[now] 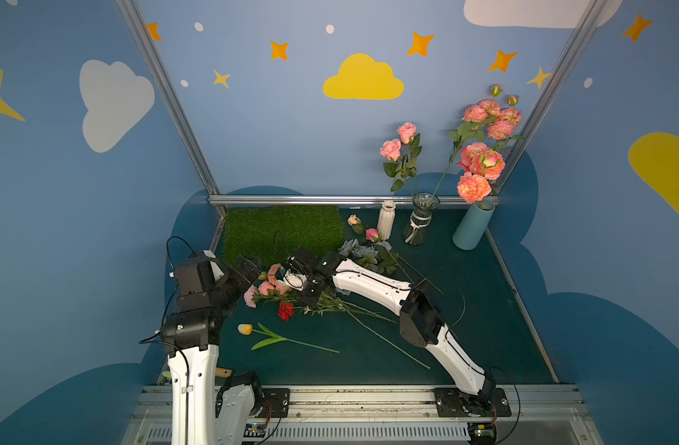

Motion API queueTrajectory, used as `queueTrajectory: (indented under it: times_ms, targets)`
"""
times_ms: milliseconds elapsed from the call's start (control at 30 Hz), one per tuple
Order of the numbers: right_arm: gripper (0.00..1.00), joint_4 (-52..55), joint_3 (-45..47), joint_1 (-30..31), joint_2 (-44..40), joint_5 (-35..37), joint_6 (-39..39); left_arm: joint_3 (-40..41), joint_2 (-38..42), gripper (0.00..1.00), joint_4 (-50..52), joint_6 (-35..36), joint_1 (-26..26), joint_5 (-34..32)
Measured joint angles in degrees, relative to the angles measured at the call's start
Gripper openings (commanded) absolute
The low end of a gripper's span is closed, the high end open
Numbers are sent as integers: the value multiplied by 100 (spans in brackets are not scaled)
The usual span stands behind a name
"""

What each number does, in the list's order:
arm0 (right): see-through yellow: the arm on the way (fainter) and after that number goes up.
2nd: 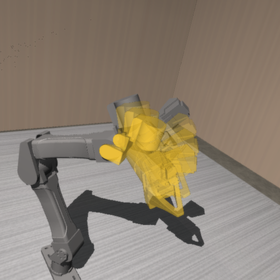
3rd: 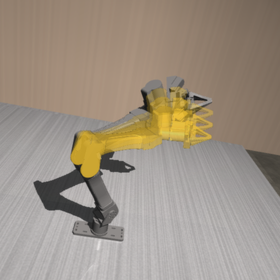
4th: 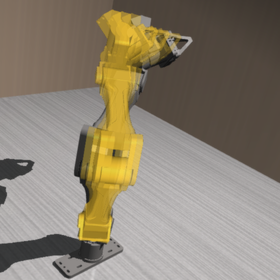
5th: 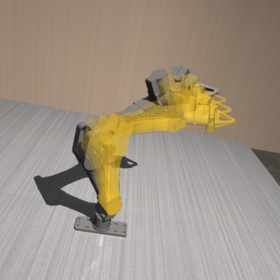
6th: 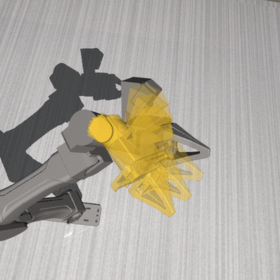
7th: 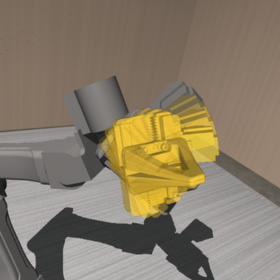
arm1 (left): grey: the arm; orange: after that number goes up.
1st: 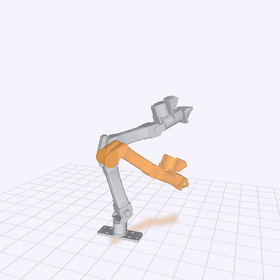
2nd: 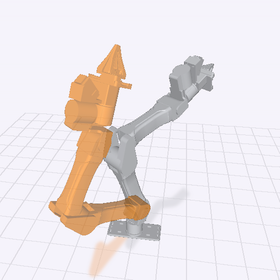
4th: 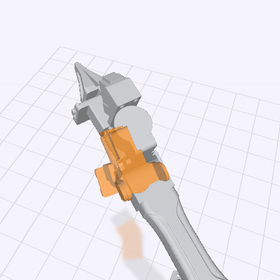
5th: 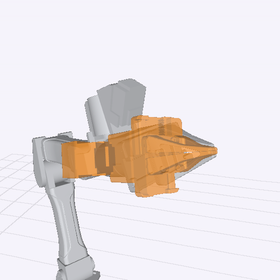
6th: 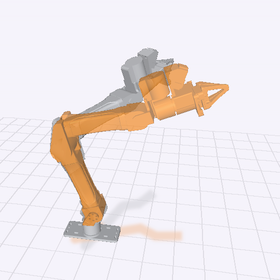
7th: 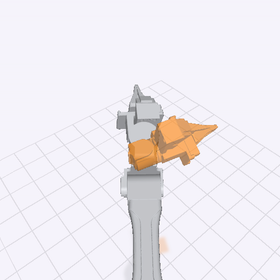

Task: Place the pink flowers into the vase
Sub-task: Pick up the flower at the center of the board.

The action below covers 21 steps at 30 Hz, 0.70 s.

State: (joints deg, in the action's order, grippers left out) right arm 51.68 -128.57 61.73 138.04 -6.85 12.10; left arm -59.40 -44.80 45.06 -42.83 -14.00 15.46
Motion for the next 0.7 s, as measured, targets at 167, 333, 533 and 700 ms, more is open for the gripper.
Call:
queueTrajectory:
  times_ms: [167, 333, 533, 700]
  targets:
    - [25, 2, 0, 4, 66, 92, 35, -37, -20, 100, 66, 9, -11, 0]
    - [21, 13, 0, 22, 157, 201, 59, -205, -20, 100, 151, 24, -15, 0]
    - [2, 44, 0, 28, 175, 297, 85, -275, -4, 100, 181, 39, -15, -2]
    - [0, 42, 2, 63, 125, 387, 177, -275, -4, 100, 214, 39, -24, 2]
